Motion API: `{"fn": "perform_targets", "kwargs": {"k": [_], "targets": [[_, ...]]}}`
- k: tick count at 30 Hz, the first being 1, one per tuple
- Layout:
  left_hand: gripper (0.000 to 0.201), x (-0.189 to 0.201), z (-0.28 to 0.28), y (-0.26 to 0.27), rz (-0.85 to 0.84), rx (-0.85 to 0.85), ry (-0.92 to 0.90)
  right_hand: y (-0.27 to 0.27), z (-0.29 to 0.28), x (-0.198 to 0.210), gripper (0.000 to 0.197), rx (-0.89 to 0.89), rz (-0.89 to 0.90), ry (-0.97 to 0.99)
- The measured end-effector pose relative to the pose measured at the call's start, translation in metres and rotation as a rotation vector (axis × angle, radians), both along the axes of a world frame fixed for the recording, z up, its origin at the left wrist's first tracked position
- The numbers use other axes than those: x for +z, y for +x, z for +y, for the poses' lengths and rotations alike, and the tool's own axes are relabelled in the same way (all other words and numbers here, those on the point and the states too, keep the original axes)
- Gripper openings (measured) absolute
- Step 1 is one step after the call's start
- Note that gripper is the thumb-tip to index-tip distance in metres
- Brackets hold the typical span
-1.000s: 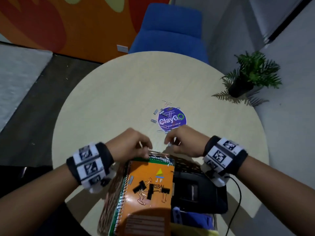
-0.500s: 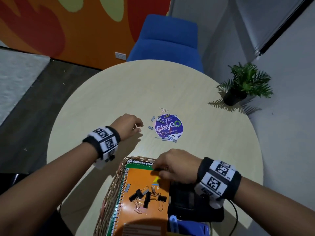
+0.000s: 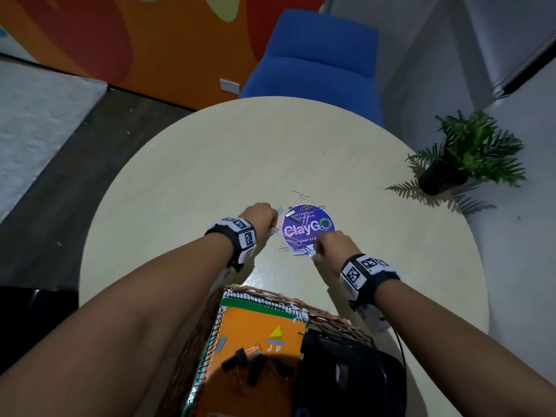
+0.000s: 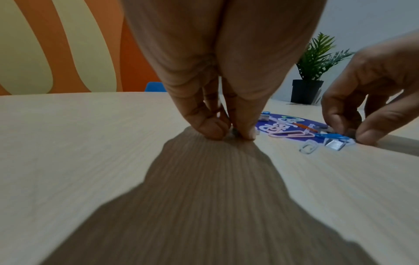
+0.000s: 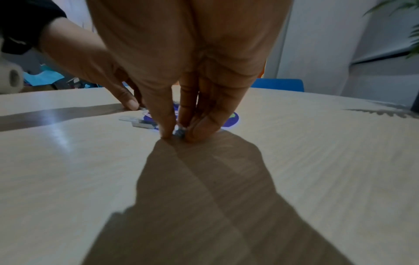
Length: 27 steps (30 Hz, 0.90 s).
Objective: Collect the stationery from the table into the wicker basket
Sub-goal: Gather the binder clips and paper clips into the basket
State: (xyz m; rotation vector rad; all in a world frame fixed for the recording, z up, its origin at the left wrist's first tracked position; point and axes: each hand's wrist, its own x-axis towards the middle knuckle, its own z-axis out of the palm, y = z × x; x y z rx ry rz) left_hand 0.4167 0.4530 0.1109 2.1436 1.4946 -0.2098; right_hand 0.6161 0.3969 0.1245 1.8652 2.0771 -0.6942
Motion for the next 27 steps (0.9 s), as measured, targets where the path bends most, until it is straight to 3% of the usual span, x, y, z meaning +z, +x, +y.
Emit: {"fn": "perform_targets", "kwargs": {"k": [4,9,13,17,19,21,27], "targets": [[0.020,0.008,-0.003,-0.002,0.028,0.015,-0.063,-0.003,0.000,-0.006,0.017,-0.005,0.018,0.011],[0.002,0.049,-0.014,-0.021,-0.181,0.082,-0.033,0.003,-0.005,0.006,0.015,-0.110,0.156,0.025],[0.008,0.096,-0.053,-0.037,-0.382,-0.009,-0.030,0.008,-0.008,0.034,0.013,-0.110,0.315,0.016],[0.014,0.108,-0.115,-0.050,-0.381,-0.221,-0.157,0.001,-0.024,0.068,0.012,-0.077,0.481,-0.049],[0.022,0.104,-0.138,-0.053,-0.298,-0.330,-0.282,-0.009,-0.040,0.084,0.008,-0.017,0.508,-0.058],[0.029,0.099,-0.145,-0.056,-0.196,-0.372,-0.294,-0.023,-0.059,0.098,0.010,0.100,0.498,-0.093],[0.020,0.099,-0.078,-0.061,-0.239,-0.069,0.017,-0.066,-0.113,0.118,0.020,0.540,0.419,-0.203]]}}
